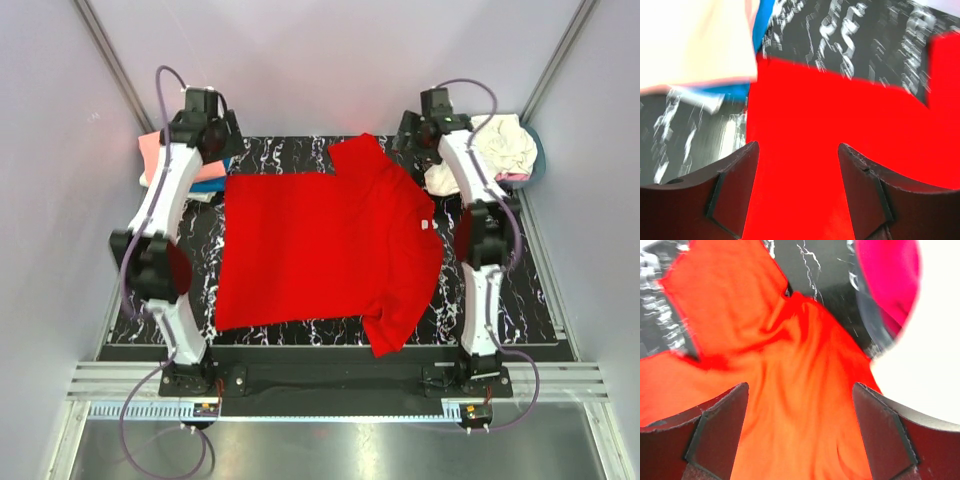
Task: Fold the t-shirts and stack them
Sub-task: Flatten the tshirt out
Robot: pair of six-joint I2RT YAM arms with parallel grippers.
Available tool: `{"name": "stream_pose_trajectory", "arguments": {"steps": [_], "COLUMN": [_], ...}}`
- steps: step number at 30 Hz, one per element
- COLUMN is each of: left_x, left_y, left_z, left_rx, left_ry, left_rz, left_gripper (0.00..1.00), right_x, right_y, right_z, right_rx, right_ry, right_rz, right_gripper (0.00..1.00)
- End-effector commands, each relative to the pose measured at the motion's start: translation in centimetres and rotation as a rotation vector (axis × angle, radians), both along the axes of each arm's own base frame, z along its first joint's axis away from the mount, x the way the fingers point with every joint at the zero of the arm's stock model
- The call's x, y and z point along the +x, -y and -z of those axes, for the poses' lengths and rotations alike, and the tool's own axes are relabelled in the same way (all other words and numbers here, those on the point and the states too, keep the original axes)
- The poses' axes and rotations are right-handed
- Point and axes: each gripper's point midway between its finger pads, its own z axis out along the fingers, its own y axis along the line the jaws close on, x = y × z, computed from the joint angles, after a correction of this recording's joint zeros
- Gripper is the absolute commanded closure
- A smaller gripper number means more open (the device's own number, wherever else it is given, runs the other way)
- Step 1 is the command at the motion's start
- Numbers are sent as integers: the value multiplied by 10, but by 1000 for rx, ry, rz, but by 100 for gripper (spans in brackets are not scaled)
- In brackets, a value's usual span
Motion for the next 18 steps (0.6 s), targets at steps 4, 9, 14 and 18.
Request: {"name": "stream_pose_trajectory", "arguments": {"steps": [4, 9, 14, 18], "left_x": [-130, -224, -275, -289], "left_y": [35, 36, 12, 2], "left_z": [-3, 17, 12, 17], "left_rx": [-32, -22, 12, 35], "left_ry": [-42, -64, -2, 47], "left_rz": [113, 156, 133, 129], "left_gripper": [30, 29, 27, 26], "right_x": [-149, -300, -426, -476], "right_y": [-14, -81, -97, -106], "right_z": [-72, -34, 56, 94], "right_rx": [55, 98, 119, 53], "right_ry": [-4, -92, -335, -438], "right_rz": [5, -148, -234, -290], "right_gripper": [9, 13, 29, 34]}}
